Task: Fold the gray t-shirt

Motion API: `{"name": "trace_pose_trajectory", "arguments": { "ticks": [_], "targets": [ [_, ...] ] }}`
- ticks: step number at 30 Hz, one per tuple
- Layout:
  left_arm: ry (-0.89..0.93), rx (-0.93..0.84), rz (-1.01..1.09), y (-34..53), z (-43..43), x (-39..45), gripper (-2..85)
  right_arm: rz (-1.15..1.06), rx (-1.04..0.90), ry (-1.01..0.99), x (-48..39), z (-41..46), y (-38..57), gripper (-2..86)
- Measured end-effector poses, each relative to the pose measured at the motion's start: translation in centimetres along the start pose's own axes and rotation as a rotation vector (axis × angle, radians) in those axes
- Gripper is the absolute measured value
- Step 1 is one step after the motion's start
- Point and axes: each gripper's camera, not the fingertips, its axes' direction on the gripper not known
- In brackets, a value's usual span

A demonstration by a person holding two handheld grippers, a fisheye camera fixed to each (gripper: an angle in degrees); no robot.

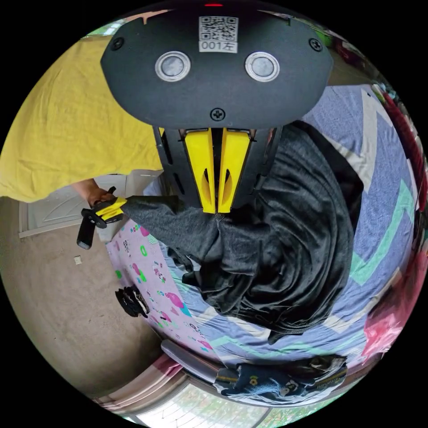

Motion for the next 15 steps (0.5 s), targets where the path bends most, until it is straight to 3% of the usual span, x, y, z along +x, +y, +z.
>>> {"name": "trace_pose_trajectory", "arguments": {
  "ticks": [5, 10, 15],
  "targets": [
    [-0.099, 0.000, -0.074, 4.9, -1.7, -0.9, -1.5, -0.034, -0.076, -0.132, 0.6, 1.5, -0.8, 1.1],
    [-0.120, 0.019, -0.257, 8.2, -2.6, -3.7, 0.9, 0.041, 0.003, -0.135, 3.0, 0.6, -1.5, 1.4],
    [-0.224, 0.130, -0.078, 4.8, -4.9, -2.9, 2.8, 0.006, 0.083, -0.095, 4.7, -2.9, -4.0, 1.7]
  ]
}}
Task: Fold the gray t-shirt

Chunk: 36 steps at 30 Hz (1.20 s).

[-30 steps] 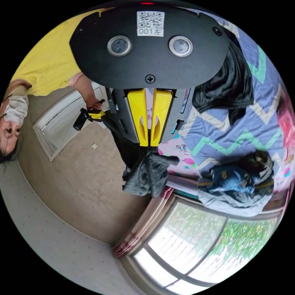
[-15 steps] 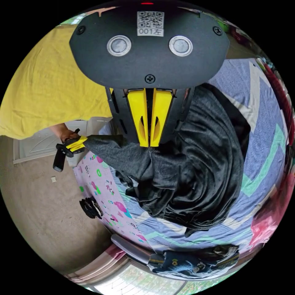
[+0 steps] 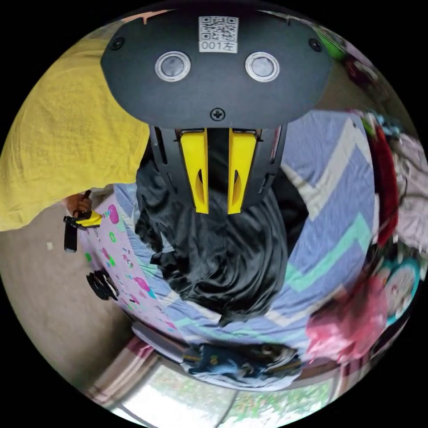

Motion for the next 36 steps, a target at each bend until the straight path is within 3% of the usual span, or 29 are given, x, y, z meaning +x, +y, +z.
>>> {"name": "trace_pose_trajectory", "arguments": {
  "ticks": [4, 7, 11, 18, 22, 28, 36],
  "targets": [
    [0.001, 0.038, 0.249, -7.7, 2.0, 2.1, 3.5, -0.027, 0.002, 0.054, 0.1, -1.4, -2.0, 1.9],
    [-0.049, -0.030, 0.378, -12.9, 6.1, 2.6, 3.8, -0.035, 0.019, 0.079, -0.4, -2.2, -3.1, 1.9],
    [-0.005, -0.250, 0.458, -17.0, 12.8, 2.0, 3.9, 0.005, 0.038, 0.103, -1.2, -2.7, -2.8, 1.8],
    [0.010, -0.375, 0.489, -17.7, 17.5, 1.0, 3.8, 0.092, 0.092, 0.118, -1.7, -2.3, -1.2, 1.3],
    [0.033, -0.380, 0.506, -16.3, 17.6, 1.1, -0.7, 0.066, 0.087, 0.145, -1.8, -1.4, -2.5, 1.1],
    [0.102, -0.101, 0.551, -9.3, 7.4, 2.6, -1.4, -0.073, 0.003, 0.276, -2.0, 0.5, -7.3, 1.3],
    [-0.106, 0.005, 0.229, 4.3, -0.6, -0.8, -1.5, -0.295, -0.185, 0.380, -2.5, 7.2, -14.9, 2.7]
  ]
}}
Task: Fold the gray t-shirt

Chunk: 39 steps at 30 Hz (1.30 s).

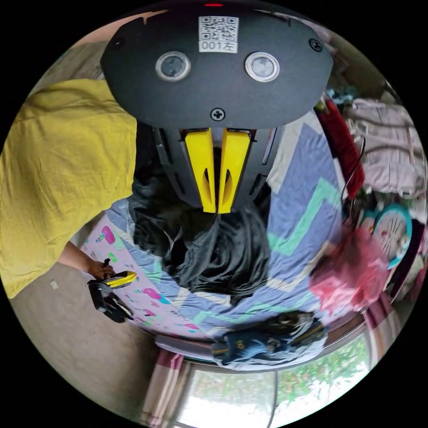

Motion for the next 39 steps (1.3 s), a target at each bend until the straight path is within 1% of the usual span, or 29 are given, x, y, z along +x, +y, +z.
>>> {"name": "trace_pose_trajectory", "arguments": {
  "ticks": [2, 5, 7, 11, 17, 20, 23, 24, 26, 28, 31, 33, 37, 39],
  "targets": [
    [-0.024, 0.010, -0.106, 3.4, 0.1, -0.8, -1.5, -0.066, -0.026, 0.014, -0.7, 1.4, -2.3, 3.3],
    [-0.040, 0.009, -0.180, 6.6, 1.6, -1.1, -1.5, -0.196, -0.085, 0.031, -2.5, 4.2, -6.1, 4.8],
    [-0.029, 0.015, -0.199, 7.9, 2.7, -1.0, -1.5, -0.283, -0.136, 0.055, -4.1, 6.1, -8.2, 6.1],
    [-0.017, 0.030, -0.203, 10.3, 5.1, -0.5, -1.5, -0.550, -0.315, 0.172, -9.3, 10.8, -11.5, 7.7],
    [0.001, 0.038, -0.171, 12.9, 8.7, 0.6, -1.5, -0.978, -0.486, 0.377, -17.3, 16.7, -11.4, 9.6],
    [0.008, 0.042, -0.157, 14.1, 10.5, 1.4, -1.5, -1.153, -0.574, 0.411, -20.2, 19.6, -10.8, 9.6],
    [0.010, 0.042, -0.141, 15.4, 12.6, 2.4, -1.5, -1.292, -0.676, 0.447, -22.4, 22.8, -9.7, 7.3],
    [0.009, 0.041, -0.137, 15.6, 13.0, 2.6, -1.5, -1.324, -0.718, 0.473, -23.1, 23.8, -9.2, 4.3],
    [0.003, 0.044, -0.118, 16.5, 14.4, 3.6, -1.5, -1.361, -0.725, 0.522, -24.3, 24.2, -8.6, 1.9],
    [-0.003, 0.071, -0.100, 17.0, 14.9, 4.6, -1.5, -1.318, -0.711, 0.552, -25.8, 23.1, -8.9, 1.0],
    [-0.036, 0.132, -0.051, 17.4, 14.9, 6.8, -1.6, -1.179, -0.608, 0.588, -28.1, 18.2, -10.1, 0.3],
    [-0.069, 0.177, -0.010, 17.3, 14.6, 8.5, -1.6, -1.061, -0.512, 0.622, -29.5, 12.7, -10.8, 0.0],
    [-0.194, 0.294, 0.120, 16.3, 13.1, 13.4, -1.6, -0.896, -0.324, 0.644, -32.1, 3.1, -10.7, -0.2],
    [-0.251, 0.356, 0.174, 15.7, 12.0, 15.7, -1.6, -0.801, -0.166, 0.669, -34.2, -3.6, -9.8, -0.2]
  ]
}}
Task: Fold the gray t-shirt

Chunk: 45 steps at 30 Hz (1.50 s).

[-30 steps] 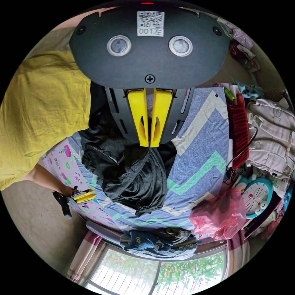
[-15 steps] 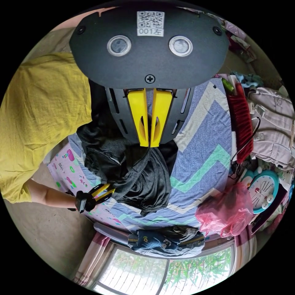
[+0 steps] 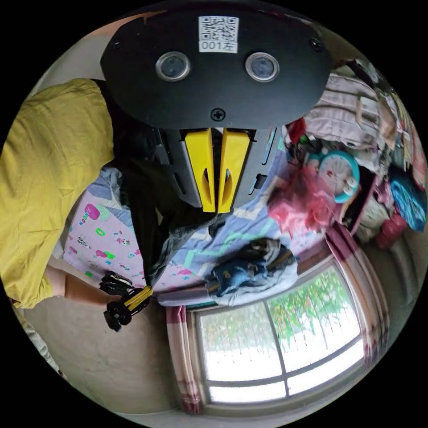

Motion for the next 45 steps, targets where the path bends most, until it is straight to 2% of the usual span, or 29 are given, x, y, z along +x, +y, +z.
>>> {"name": "trace_pose_trajectory", "arguments": {
  "ticks": [5, 7, 11, 18, 24, 34, 40, 45],
  "targets": [
    [-0.131, 0.207, 0.088, -4.0, -4.0, 4.9, -1.6, 0.197, 0.154, 0.155, 1.1, -12.1, 3.6, -0.2],
    [-0.148, 0.246, 0.088, -5.2, -4.4, 6.2, -1.6, 0.240, 0.145, 0.149, 0.9, -14.6, 4.3, -0.2],
    [-0.266, 0.308, 0.146, -7.6, -4.6, 9.8, -1.6, 0.276, 0.115, 0.280, -0.9, -20.8, 4.9, -0.2],
    [-0.373, 0.391, 0.204, -10.6, -5.0, 13.3, -1.6, 0.414, 0.089, 0.482, -4.3, -31.4, 5.1, -0.2],
    [-0.356, 0.434, 0.224, -11.6, -2.5, 14.9, -1.6, 0.507, -0.069, 0.596, -7.2, -37.5, 3.8, -0.2],
    [-0.215, 0.557, 0.273, -11.1, 5.2, 20.5, -1.6, 0.666, -0.276, 0.707, -13.9, -47.0, 5.6, -0.2],
    [-0.133, 0.598, 0.341, -11.5, 10.7, 27.5, -1.6, 0.767, -0.352, 0.760, -19.2, -53.2, 11.6, -0.2],
    [-0.056, 0.607, 0.366, -12.4, 16.4, 34.5, -1.6, 0.829, -0.405, 0.715, -23.7, -57.1, 21.1, -0.2]
  ]
}}
